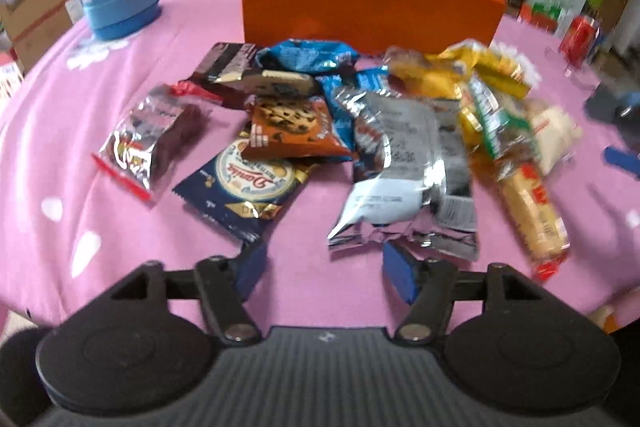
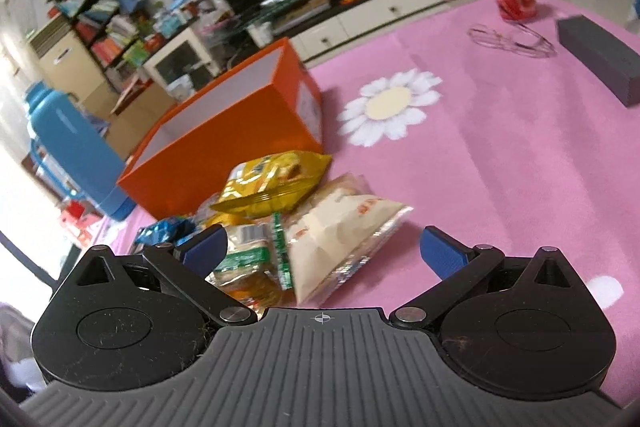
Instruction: Organize snacks
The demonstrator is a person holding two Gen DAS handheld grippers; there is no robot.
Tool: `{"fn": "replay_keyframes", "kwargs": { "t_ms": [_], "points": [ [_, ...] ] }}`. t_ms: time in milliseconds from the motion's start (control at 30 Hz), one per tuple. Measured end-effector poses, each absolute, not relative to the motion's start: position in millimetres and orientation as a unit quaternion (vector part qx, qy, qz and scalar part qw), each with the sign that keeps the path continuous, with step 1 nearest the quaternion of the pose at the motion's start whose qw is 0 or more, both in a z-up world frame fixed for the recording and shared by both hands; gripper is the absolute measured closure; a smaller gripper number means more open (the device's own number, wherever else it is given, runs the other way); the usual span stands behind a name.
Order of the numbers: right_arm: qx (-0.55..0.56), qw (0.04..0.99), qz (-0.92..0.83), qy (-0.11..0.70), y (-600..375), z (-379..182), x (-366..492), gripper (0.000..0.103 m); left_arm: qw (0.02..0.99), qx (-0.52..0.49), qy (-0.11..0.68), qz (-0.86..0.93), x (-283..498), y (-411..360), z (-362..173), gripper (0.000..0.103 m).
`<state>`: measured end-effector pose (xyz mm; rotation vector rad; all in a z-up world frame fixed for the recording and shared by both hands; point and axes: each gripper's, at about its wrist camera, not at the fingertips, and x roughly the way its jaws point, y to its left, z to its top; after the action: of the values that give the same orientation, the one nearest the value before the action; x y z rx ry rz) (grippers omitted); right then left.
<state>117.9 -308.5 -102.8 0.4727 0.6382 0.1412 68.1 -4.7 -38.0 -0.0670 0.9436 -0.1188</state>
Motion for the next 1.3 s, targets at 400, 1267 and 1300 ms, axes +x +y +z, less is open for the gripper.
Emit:
{"fn": "replay_keyframes", "kwargs": {
  "t_ms": [400, 1267, 1300],
  "points": [
    [0.206, 0.920, 0.070, 0.325, -297.1, -107.0, 122.9, 0.013, 0.908, 0.049, 0.405, -0.092, 97.0, -75.3, -29.9, 0.027],
    [-0.022, 0.919, 0.108, 0.380, -191.7, -132.4, 95.6, 0.044, 0.900, -0.008, 0.429, -0.072, 68.6, -26.8, -47.5, 0.033],
    [-0.027, 0.919, 0.105, 0.380, -191.5, -132.6, 94.8, 0.044, 0.899, -0.008, 0.432, -0.071, 68.3, -27.7, -48.2, 0.031]
  ]
}}
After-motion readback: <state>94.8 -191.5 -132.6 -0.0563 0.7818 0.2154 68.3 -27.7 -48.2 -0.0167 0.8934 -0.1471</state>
